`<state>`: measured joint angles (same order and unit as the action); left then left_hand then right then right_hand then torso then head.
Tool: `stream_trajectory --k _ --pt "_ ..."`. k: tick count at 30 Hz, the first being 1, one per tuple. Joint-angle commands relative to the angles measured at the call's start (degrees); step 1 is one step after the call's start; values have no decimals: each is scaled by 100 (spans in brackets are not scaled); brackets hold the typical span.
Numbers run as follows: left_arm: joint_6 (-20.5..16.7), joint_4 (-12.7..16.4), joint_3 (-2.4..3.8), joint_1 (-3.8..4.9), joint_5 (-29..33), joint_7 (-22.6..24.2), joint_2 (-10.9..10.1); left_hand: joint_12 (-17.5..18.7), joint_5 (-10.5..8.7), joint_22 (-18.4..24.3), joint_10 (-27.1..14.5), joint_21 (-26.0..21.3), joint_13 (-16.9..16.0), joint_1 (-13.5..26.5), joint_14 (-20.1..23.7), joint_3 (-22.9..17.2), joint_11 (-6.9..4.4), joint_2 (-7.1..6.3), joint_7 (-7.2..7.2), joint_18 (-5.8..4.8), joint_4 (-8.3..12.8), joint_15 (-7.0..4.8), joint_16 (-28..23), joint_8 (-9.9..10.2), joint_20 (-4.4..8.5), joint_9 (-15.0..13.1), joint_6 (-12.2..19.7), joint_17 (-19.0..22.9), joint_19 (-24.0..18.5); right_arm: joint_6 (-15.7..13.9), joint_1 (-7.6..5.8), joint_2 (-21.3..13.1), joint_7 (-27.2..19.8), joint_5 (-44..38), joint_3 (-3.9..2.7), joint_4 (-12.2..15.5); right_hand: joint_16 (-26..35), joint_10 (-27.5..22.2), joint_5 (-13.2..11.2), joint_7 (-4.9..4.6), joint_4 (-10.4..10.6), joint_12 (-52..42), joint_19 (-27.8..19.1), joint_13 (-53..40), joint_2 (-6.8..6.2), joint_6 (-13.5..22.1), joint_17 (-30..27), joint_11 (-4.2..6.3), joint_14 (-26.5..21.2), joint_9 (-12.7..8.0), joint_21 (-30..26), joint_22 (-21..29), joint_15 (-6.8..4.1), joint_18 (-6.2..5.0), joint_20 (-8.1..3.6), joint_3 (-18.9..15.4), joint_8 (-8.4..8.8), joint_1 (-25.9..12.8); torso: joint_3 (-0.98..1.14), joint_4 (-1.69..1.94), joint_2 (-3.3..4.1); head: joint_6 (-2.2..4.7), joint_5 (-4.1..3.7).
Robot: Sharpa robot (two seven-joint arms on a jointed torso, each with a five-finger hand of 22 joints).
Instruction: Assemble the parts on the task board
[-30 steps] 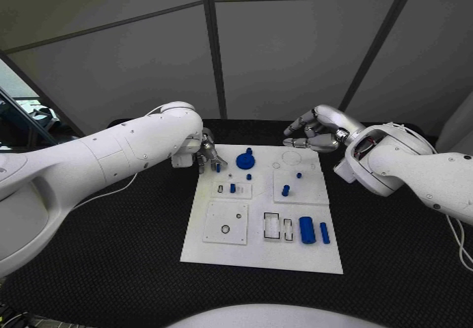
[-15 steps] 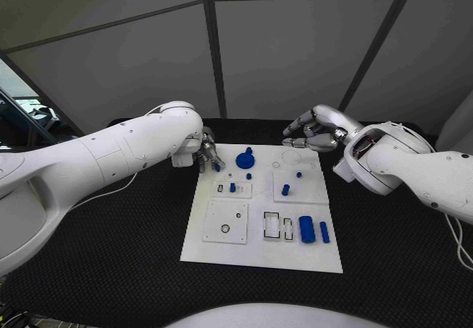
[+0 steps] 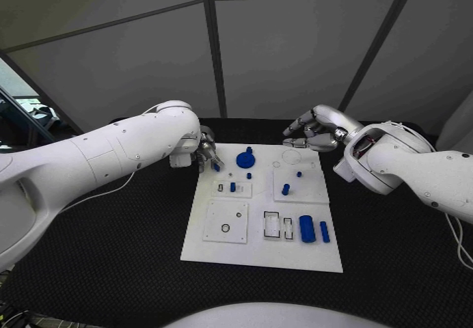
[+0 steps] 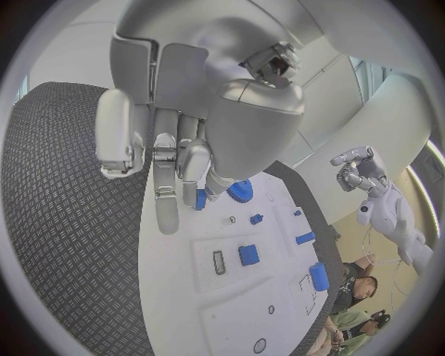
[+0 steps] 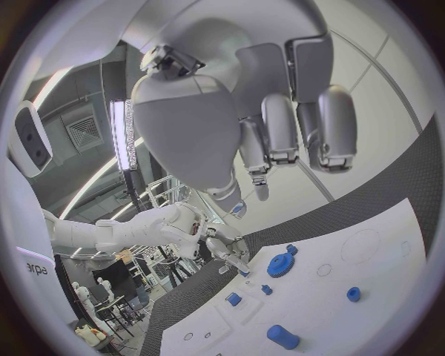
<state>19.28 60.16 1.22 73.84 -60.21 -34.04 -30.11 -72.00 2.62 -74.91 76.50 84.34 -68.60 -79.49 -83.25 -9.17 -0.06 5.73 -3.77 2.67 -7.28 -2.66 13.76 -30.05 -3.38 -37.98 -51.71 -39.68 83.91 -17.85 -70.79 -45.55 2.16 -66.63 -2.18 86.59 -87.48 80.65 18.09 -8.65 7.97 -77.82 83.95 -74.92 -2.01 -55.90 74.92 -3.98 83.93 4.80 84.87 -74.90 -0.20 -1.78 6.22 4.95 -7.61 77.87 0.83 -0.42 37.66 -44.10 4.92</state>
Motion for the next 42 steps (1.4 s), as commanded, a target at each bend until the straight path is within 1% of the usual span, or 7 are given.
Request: stream_trajectory --k 1,14,22,26,30,34,42 --pt "-242 188 29 10 68 134 -98 14 7 -982 10 -14 9 -75 0 -169 -30 8 26 -105 124 -37 -32 -44 48 -171 30 -6 320 35 -12 -2 -11 -25 -4 3 37 6 33 0 23 17 79 -320 31 -13 967 30 476 -7 -24 -655 -33 -30 -54 9 -20 -21 -1 8 -2 1 10" --pt "-860 1305 62 -73 40 140 -781 8 7 -996 41 -4 3 -52 -3 -349 -39 -51 35 -109 180 -43 -36 -119 56 -256 55 -16 326 41 -12 -35 -4 -25 -4 7 41 5 40 0 29 18 71 -319 32 -14 961 30 474 -6 -32 -642 -33 -33 -54 9 -21 -24 3 9 -1 -24 42" --pt "-1360 1878 61 -281 -102 200 -1140 -4 7 -1021 73 22 -7 -3 -8 -482 -48 -104 44 -116 193 -50 -38 -168 62 -309 61 -23 341 47 -12 -47 1 -25 -4 9 41 5 40 0 29 18 71 -319 32 -14 961 30 474 -6 -32 -642 -33 -33 -54 9 -21 -24 -4 12 4 -37 66" --pt "-1526 2034 60 -406 -244 269 -1213 -7 7 -1033 89 33 -10 37 -10 -585 -52 -147 48 -119 196 -53 -40 -194 66 -340 70 -28 348 55 -12 -45 1 -25 -4 8 41 5 40 0 29 18 71 -319 32 -14 961 30 474 -6 -32 -642 -33 -33 -54 9 -21 -24 -1 0 3 -43 89" --pt "-1583 2092 60 -513 -348 294 -1226 -2 7 -1031 89 30 -4 53 -10 -617 -53 -161 48 -119 194 -53 -41 -201 67 -350 73 -30 347 83 -11 -49 1 -25 -4 6 41 5 40 0 29 18 71 -319 32 -14 961 30 474 -6 -32 -642 -33 -33 -54 9 -21 -24 -13 -2 8 -49 76" --pt "-1527 2114 60 -543 -376 272 -1232 -2 7 -1031 89 30 -4 53 -10 -617 -53 -161 48 -119 194 -53 -41 -201 67 -350 73 -30 347 94 -11 -52 4 -29 -3 8 41 5 40 0 29 18 71 -319 32 -14 961 30 474 -6 -32 -642 -33 -33 -54 9 -21 -24 4 -16 5 -56 96" --pt "-1341 2159 60 -561 -391 204 -1250 6 7 -1029 89 26 4 95 -11 -691 -52 -190 48 -118 186 -54 -43 -215 68 -369 82 -33 346 95 -11 -52 4 -36 -3 8 41 5 40 0 29 18 71 -319 32 -14 961 30 474 -6 -32 -642 -33 -33 -54 9 -21 -24 0 -5 10 -75 90"
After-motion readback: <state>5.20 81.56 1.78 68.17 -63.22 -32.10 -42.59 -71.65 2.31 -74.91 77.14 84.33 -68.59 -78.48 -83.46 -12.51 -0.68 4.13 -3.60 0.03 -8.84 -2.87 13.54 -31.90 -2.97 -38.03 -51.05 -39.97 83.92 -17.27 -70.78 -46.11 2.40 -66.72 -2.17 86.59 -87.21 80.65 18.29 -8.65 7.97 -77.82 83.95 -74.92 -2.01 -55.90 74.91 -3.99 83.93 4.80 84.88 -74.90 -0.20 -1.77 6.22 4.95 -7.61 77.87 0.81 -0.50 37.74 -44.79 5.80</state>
